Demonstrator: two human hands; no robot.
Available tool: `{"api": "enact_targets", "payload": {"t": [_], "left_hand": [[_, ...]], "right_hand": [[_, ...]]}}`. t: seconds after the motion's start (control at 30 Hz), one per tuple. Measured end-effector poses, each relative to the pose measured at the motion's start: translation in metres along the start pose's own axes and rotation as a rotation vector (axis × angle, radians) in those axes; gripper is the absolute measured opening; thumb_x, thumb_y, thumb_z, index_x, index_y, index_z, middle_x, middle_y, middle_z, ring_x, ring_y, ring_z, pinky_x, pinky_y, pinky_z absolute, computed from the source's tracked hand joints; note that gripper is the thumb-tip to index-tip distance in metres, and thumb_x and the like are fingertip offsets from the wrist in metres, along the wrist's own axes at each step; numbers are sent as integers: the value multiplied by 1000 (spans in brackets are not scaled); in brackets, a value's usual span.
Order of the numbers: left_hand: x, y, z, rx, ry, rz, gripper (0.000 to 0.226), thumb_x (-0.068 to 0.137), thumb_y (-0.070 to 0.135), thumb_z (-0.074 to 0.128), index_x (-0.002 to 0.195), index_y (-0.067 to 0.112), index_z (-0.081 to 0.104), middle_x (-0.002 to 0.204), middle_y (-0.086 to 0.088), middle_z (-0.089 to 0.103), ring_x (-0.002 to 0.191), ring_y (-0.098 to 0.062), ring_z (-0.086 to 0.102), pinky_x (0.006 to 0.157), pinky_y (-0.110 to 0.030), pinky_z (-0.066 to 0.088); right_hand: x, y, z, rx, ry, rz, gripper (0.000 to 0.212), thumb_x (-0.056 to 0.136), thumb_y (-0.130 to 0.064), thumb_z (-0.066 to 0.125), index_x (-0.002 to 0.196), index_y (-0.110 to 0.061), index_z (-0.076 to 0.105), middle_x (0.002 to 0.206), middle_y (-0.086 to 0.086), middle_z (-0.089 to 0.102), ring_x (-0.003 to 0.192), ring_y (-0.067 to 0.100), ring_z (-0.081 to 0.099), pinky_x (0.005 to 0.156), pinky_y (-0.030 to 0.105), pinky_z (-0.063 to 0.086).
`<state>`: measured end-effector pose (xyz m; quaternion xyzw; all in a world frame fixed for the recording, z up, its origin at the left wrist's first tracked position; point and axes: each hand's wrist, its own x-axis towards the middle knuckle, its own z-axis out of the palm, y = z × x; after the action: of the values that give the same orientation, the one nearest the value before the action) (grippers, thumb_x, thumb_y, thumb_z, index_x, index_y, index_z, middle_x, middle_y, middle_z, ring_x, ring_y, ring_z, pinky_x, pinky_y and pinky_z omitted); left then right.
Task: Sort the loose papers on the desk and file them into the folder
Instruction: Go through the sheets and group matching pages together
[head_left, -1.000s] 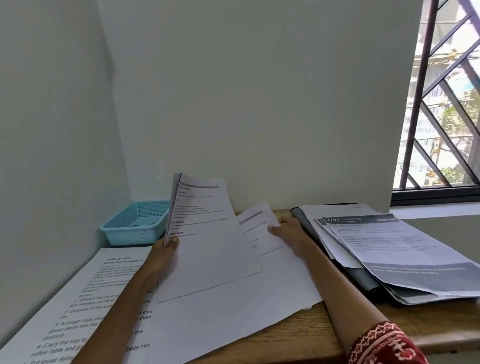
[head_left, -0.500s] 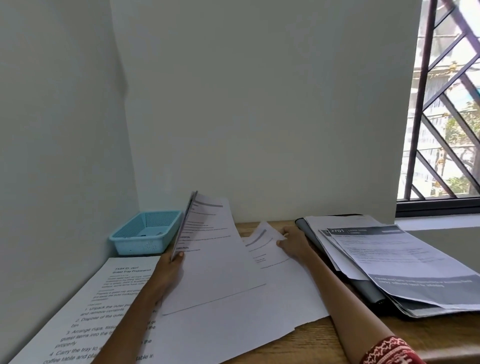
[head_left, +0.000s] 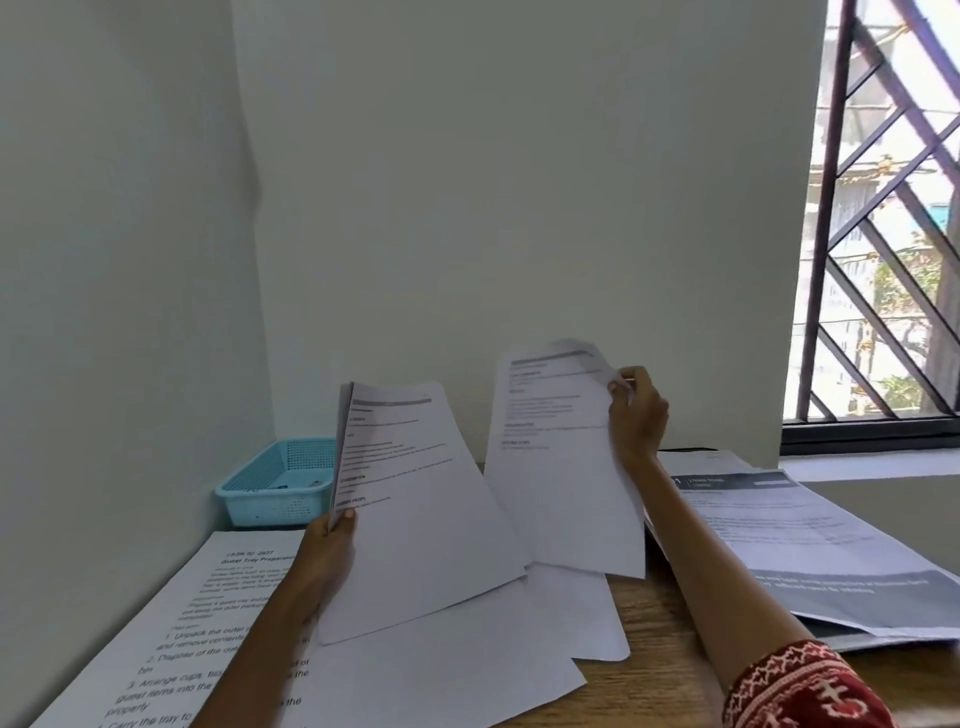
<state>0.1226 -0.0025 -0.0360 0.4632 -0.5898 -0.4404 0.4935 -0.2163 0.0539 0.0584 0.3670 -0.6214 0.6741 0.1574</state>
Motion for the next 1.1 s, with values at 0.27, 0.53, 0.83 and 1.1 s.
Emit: {"api": "enact_targets", "payload": {"t": [0.27, 0.53, 0.83, 1.1], "left_hand": [[-3, 4, -5, -120, 26, -24, 42, 100, 23, 39, 140, 10, 38, 139, -11, 45, 131, -29, 39, 110, -42, 29], [-4, 8, -4, -179, 51, -63, 44, 100, 27, 40, 141, 13, 37, 139, -10, 44, 130, -30, 39, 106, -43, 31], [-4, 6, -1, -176, -7, -69, 45, 99, 28, 42, 141, 12, 36, 135, -8, 47, 130, -30, 40, 105, -42, 32], [0, 0, -4, -290, -139, -109, 47, 97, 24, 46, 142, 13, 33, 137, -6, 47, 130, -28, 41, 110, -45, 31]], "right_hand": [[14, -29, -1, 265, 264, -23, 11, 89, 1, 54, 98, 6, 58, 80, 4, 56, 73, 18, 50, 56, 16, 30], [13, -28, -1, 308, 247, -32, 12, 89, -2, 56, 98, 5, 58, 83, 4, 56, 74, 18, 50, 57, 10, 35], [-41, 7, 28, 342, -239, 179, 10, 87, -4, 61, 90, -11, 55, 83, 9, 61, 69, 10, 57, 58, 21, 40], [-78, 20, 46, 522, -377, 358, 16, 92, -4, 56, 82, -16, 55, 84, 10, 62, 67, 16, 55, 55, 21, 46]]}}
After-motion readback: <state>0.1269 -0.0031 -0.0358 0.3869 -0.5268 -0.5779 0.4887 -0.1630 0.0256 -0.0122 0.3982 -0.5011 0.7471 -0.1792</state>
